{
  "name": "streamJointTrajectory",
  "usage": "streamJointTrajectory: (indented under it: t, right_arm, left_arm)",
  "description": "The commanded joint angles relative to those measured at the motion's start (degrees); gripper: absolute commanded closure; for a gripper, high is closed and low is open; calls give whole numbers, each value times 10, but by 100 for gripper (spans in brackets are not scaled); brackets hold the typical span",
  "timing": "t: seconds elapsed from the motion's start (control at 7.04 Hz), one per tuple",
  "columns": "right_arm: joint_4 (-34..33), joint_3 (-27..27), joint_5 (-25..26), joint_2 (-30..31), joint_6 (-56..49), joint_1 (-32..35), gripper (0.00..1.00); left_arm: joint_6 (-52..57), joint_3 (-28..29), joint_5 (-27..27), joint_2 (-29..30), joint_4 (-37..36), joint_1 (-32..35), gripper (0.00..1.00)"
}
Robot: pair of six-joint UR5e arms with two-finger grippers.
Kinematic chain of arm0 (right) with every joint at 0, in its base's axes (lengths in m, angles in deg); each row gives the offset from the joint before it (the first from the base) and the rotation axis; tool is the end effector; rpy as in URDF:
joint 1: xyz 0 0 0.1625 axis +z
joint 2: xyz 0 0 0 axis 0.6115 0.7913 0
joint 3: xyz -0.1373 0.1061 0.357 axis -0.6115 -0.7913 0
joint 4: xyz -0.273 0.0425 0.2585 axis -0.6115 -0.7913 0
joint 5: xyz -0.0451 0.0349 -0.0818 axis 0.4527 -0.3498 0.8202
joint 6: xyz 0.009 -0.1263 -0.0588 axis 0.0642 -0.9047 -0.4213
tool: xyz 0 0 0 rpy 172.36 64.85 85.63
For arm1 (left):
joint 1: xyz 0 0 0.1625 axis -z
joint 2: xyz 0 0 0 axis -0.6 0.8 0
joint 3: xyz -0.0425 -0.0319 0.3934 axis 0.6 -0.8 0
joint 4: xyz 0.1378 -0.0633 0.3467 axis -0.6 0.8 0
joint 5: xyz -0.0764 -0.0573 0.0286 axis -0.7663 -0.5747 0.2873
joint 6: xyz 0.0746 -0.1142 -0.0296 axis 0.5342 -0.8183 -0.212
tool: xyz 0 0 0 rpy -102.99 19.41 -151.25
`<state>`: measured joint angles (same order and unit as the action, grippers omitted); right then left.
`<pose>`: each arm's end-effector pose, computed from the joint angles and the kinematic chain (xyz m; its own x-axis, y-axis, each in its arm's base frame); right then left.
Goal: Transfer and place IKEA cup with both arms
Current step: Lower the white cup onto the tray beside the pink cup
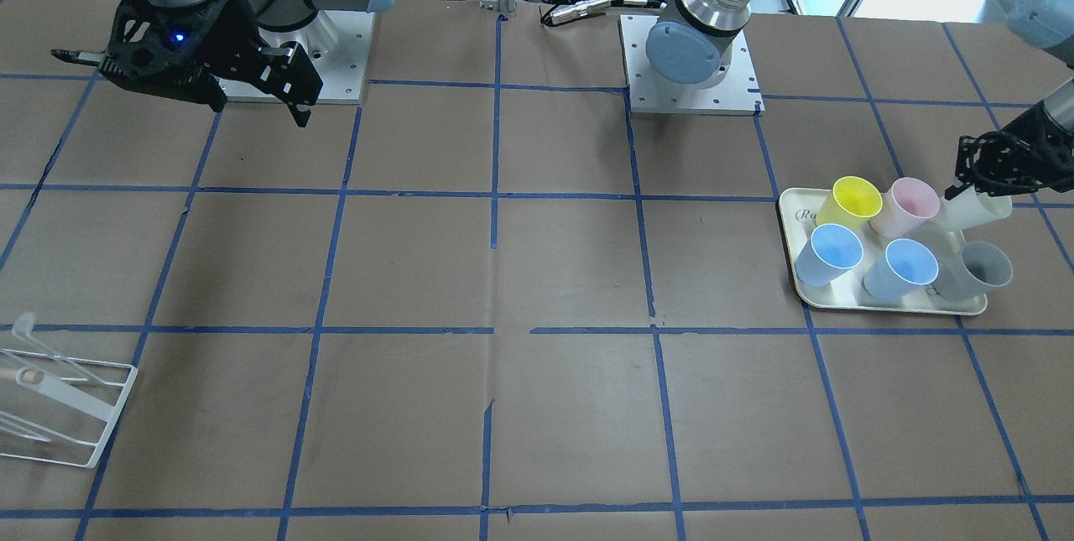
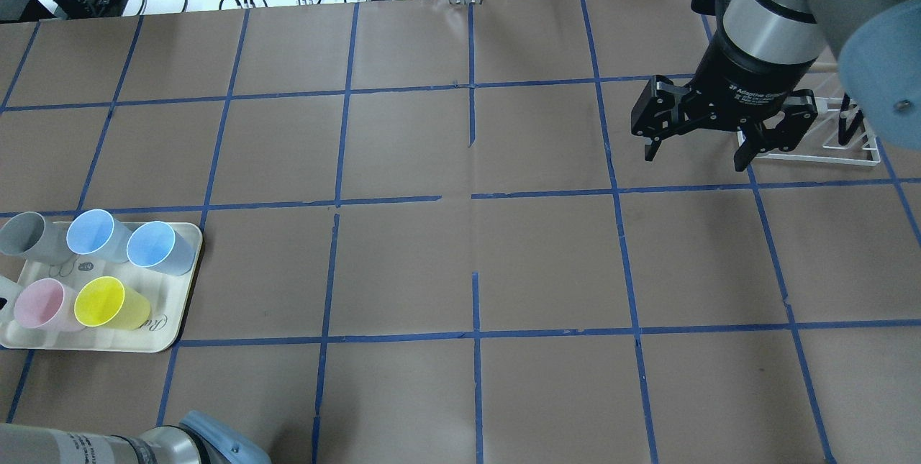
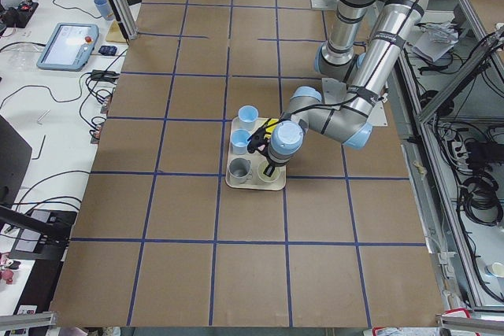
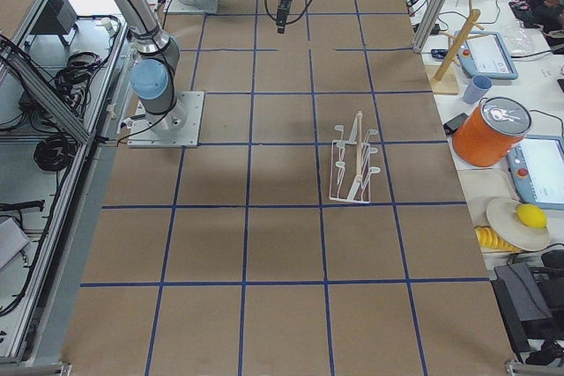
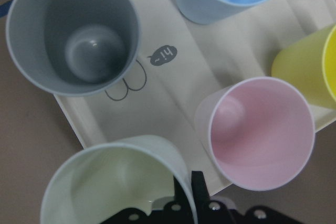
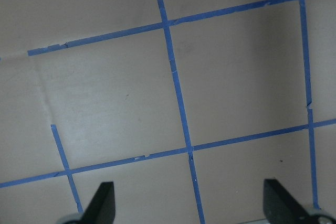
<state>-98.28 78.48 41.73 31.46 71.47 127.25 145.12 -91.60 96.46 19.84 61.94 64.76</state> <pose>0.1321 -0.4069 0.4108 -0.9823 0.1871 -0.0026 0.1865 0.9801 0.0686 0.3314 -0.3437 0.2026 -0.8532 0.4927 0.1709 0.4794 0.8700 -0.1149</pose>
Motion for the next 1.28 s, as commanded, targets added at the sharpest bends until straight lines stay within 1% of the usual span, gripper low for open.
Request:
streamJointTrajectory:
  t: [0.0,0.14,0.28,0.99,1.14]
  right_arm:
    - [0,0,-3,2,-3,1,0]
    - [-1,0,-2,4,-10,2,0]
    - [-1,0,0,4,-24,2,0]
    - [-2,0,2,4,-15,3,0]
    - [-1,0,1,4,-15,3,0]
  left_arm:
    - [-6,-2,0,2,-1,1,49]
    - [-10,-2,1,3,0,1,35]
    - [-11,-2,2,3,0,1,17]
    - [-11,6,4,-4,-1,1,15]
    - [-16,8,4,-20,5,2,7]
